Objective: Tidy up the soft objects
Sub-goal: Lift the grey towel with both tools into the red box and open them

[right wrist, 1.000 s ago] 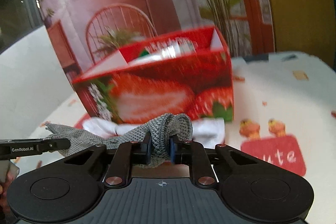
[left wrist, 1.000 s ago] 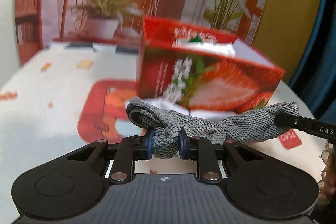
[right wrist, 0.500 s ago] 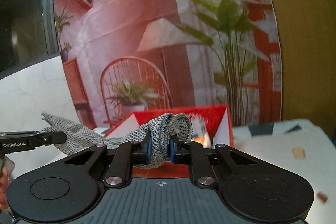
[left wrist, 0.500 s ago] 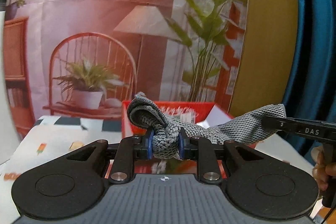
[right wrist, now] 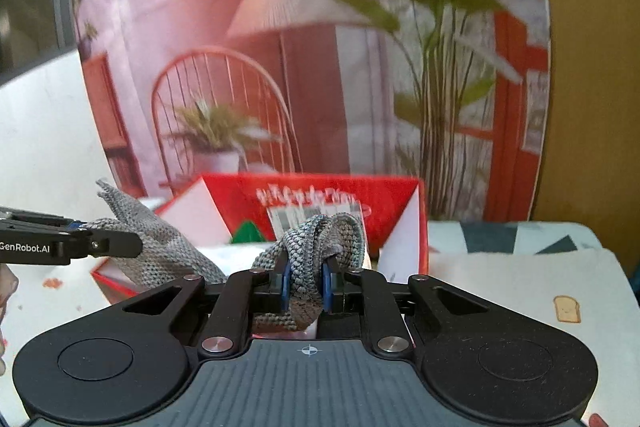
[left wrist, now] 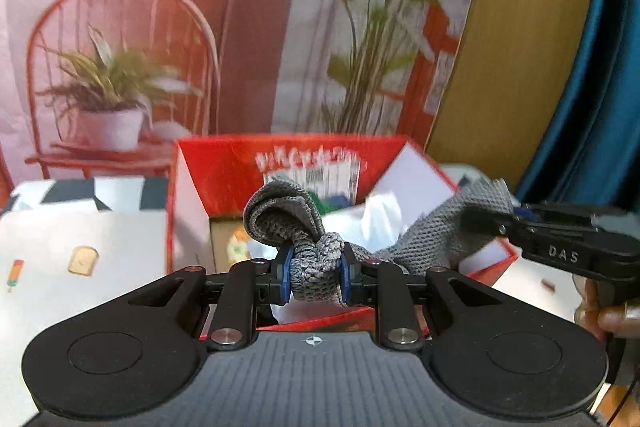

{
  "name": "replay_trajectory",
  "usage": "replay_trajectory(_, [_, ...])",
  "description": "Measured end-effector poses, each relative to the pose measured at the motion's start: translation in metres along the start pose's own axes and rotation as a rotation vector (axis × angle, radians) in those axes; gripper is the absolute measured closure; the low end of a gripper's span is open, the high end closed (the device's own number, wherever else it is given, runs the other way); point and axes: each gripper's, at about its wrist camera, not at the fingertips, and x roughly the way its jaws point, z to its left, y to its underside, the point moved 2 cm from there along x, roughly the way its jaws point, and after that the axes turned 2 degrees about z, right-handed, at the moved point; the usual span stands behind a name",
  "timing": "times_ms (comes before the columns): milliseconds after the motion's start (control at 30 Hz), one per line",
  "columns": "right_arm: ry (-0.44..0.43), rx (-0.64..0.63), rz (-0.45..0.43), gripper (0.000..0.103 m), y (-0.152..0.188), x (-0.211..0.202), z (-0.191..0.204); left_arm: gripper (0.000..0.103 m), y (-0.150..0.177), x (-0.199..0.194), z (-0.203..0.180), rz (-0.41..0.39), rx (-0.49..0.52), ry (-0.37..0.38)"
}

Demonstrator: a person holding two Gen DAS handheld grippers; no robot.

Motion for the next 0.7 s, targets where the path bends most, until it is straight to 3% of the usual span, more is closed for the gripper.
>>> replay_trajectory(300, [0.004, -0.019, 0.125, 0.089, 0.008, 0.048, -0.003, 0.079, 0.002, 0.053, 0.006, 0.144, 0.001, -0.001])
replay_trajectory(600, [0.017, -0.007, 0.151, 0.089, 0.017, 0.06, -0.008, 0.078, 0.004, 0.063, 0.005, 0.162, 0.018, -0.01])
replay_trajectory(700, [0.03, -0.011, 0.152, 0.084, 0.017, 0.062, -0.009, 0.068, 0.003, 0.06, 0.003, 0.148, 0.039, -0.026])
